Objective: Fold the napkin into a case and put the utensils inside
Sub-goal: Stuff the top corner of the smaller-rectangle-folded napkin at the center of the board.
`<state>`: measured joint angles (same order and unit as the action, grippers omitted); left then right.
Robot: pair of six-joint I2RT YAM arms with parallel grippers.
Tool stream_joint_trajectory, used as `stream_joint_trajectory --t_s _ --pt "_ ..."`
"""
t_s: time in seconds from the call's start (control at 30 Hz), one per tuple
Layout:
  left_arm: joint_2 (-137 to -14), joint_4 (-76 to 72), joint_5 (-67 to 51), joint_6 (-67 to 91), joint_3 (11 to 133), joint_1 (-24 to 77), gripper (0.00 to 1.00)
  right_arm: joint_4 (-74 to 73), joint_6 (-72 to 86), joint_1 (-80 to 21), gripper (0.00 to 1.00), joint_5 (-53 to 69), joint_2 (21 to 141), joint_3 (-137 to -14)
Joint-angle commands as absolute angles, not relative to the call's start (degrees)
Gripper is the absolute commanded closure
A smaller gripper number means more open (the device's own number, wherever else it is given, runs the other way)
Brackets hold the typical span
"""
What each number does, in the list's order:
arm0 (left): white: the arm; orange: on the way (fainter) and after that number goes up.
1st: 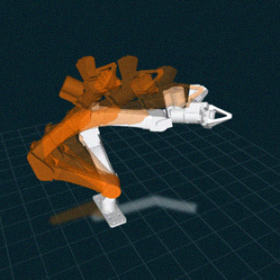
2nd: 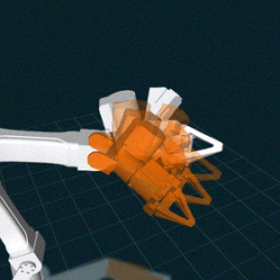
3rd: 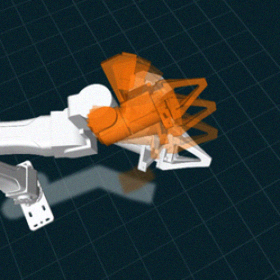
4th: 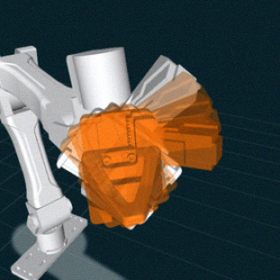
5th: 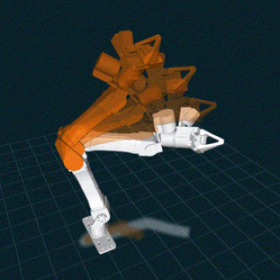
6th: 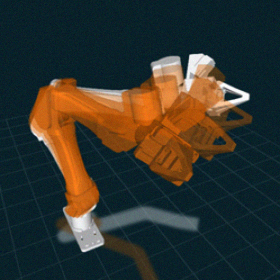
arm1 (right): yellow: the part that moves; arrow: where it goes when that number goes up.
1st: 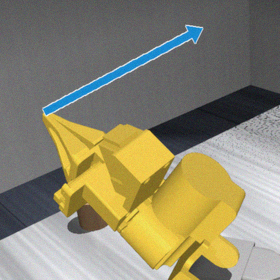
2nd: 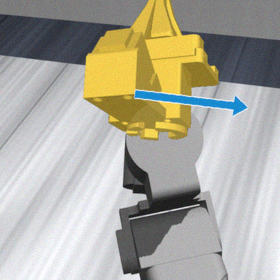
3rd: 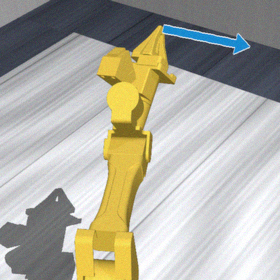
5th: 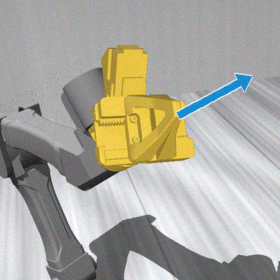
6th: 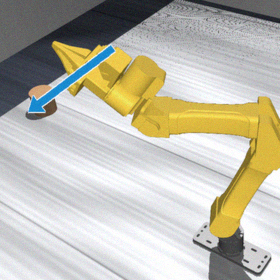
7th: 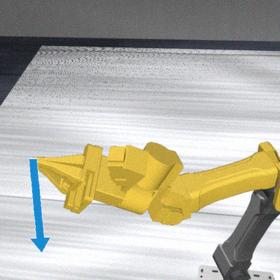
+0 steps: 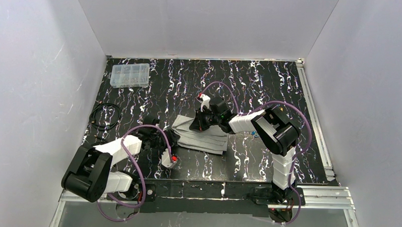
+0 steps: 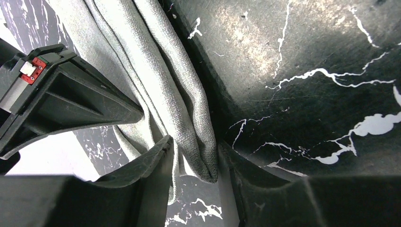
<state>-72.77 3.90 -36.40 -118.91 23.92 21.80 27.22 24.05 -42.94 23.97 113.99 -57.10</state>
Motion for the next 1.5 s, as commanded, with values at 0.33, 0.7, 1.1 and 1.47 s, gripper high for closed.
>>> stream_joint_trajectory --t_s 0.33,0.7,1.1,1.47 --pt "-71.1 6.3 -39.9 -108.6 26.2 21.6 1.00 24.4 24.3 -43.9 0.97 24.0 114.7 -54.7" --pt "-78.0 14.6 -36.4 -93.3 38.6 22.7 1.00 28.0 23.9 -44.2 0.93 25.7 113.7 -53.2" --pt "-74.1 24.1 -34.2 -109.5 33.7 23.6 0.68 30.3 24.1 -44.2 0.89 26.1 113.4 -52.5" --pt "-76.1 17.8 -33.4 -118.3 29.9 22.3 0.64 30.1 23.7 -44.2 0.89 26.4 113.1 -52.1"
